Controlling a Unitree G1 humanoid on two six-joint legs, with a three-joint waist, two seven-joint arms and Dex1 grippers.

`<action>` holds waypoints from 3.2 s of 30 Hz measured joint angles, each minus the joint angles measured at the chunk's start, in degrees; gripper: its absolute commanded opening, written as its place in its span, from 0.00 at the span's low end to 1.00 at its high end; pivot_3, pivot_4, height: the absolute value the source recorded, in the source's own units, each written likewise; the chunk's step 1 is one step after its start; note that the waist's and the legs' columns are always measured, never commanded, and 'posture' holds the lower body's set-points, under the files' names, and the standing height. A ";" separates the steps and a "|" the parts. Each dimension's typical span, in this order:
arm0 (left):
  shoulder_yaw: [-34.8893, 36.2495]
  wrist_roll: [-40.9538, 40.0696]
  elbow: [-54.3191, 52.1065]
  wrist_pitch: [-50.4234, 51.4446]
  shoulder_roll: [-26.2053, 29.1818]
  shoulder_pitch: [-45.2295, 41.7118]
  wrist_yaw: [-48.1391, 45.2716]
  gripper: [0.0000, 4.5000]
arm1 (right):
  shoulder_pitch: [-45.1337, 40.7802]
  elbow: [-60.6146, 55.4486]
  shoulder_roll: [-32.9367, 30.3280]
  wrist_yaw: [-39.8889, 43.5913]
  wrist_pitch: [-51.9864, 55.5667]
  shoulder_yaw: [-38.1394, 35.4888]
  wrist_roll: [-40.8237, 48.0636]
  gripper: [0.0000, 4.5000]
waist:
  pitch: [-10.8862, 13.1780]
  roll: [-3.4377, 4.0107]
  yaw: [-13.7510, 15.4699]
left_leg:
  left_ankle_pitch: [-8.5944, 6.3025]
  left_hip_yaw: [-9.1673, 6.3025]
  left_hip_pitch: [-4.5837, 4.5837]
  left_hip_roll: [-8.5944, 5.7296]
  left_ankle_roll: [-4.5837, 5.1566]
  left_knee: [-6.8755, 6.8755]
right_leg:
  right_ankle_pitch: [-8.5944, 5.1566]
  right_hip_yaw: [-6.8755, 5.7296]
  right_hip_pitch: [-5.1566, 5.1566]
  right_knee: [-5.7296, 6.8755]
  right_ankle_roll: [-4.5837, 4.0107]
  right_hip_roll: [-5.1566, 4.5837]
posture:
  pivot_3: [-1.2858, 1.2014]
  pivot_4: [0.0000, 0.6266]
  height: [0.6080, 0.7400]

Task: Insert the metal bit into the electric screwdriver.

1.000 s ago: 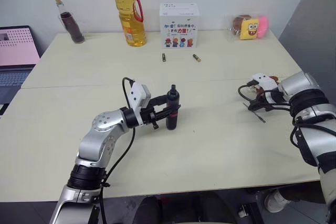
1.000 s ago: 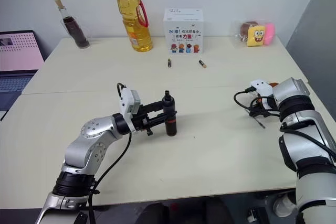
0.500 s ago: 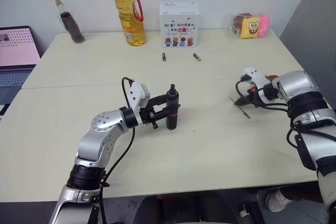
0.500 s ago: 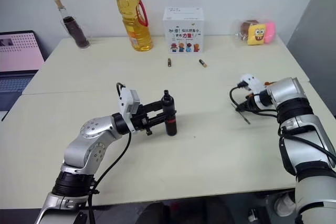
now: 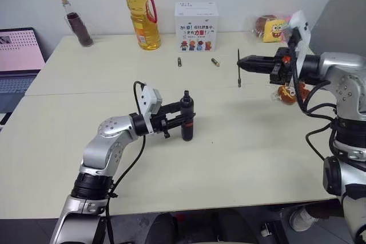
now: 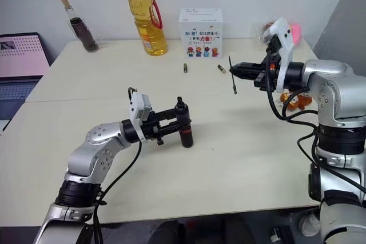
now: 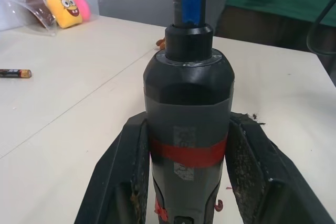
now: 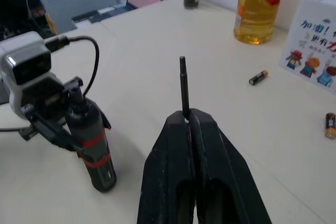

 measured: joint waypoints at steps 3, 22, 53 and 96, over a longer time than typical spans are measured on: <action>-0.16 -0.01 1.23 0.24 -0.13 -1.02 -0.58 0.37 | -0.50 -3.16 3.52 -4.65 0.30 -2.33 3.04 0.01 | 0.00 0.00 0.05 | 0.00 -0.01 -0.01 0.02 0.00 -0.01 | 0.00 -0.01 0.00 -0.01 0.00 -0.01 | 0.52 0.24 1.00; -0.72 0.51 1.61 0.75 -1.51 -1.85 1.01 0.37 | 1.25 -15.30 19.15 -29.10 2.46 -5.81 17.72 0.01 | 0.00 0.00 0.07 | 0.00 -0.01 -0.02 0.08 0.00 -0.01 | 0.00 0.02 -0.02 0.01 0.00 -0.06 | 0.52 0.24 1.00; -2.25 1.98 -0.20 -0.76 -1.99 -0.90 4.84 0.37 | 7.61 -16.81 26.69 -50.21 4.04 -1.99 28.55 0.01 | -0.01 0.01 -0.12 | 0.00 0.01 0.00 0.05 0.00 -0.07 | 0.00 0.03 -0.03 0.00 0.00 0.01 | 0.52 0.24 1.00; -2.09 1.98 -1.11 -0.81 -1.72 -0.01 4.71 0.37 | 10.16 -18.21 21.80 -48.78 0.65 2.32 30.02 0.01 | -0.01 0.01 -0.12 | 0.00 0.00 0.00 0.06 0.00 -0.08 | -0.01 0.02 -0.03 -0.04 0.01 0.06 | 0.52 0.24 1.00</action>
